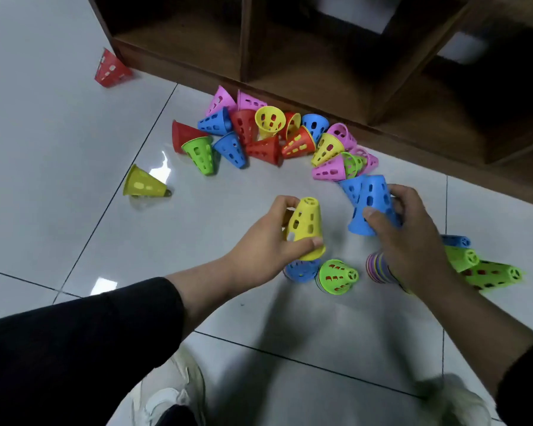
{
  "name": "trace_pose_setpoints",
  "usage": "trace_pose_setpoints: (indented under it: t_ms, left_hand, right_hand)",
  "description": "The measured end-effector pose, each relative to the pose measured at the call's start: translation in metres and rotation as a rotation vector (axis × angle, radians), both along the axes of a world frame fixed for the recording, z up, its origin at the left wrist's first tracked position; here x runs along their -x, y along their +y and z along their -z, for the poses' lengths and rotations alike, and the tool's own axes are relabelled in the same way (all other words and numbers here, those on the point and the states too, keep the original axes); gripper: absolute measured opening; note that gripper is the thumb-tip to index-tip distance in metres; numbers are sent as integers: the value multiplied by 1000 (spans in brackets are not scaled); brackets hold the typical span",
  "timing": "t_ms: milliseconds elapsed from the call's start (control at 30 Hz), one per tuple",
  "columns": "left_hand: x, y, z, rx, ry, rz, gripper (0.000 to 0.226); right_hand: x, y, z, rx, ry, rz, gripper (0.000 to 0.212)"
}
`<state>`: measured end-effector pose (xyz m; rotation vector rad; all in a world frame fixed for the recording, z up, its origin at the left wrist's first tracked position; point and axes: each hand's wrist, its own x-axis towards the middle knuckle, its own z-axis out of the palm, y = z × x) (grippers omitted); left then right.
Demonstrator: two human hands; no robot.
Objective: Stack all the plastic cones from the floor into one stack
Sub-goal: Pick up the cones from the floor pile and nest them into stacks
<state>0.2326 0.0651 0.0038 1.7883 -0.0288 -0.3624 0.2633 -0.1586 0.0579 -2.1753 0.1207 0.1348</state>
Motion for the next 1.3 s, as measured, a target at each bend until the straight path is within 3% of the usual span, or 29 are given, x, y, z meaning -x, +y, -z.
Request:
trace_pose_setpoints:
  t_ms: [200,400,533,700,867,1000,1100,1300]
  left_hand:
    - [27,-24,6,-170,-40,181,46]
    - [28,-35,27,-357,-32,215,51]
    - [25,-40,43,-508,-16,209,47]
    - [16,-28,36,-562,0,268,84]
    - [16,34,24,-770,-165,76,55]
    - [16,116,31,-1039,-197,-35,56]
    - [14,166,39,-1233,-185,-64,61]
    - [-8,218,49,-1477,-209,113,67]
  right_hand:
    - [58,-24,40,-157,54,-81,68]
    - [76,-29,88,-96,46,-68,42]
    - [84,-38,114,66,125,-76,45]
    - [81,-38,107,60,129,-84,52]
    - [55,-9,65,21,-47,-111,34]
    - [11,42,39,67,-174,-289,26]
    - [-24,82,38,187,-114,-421,21]
    - [-63,150,52,418,29,-656,41]
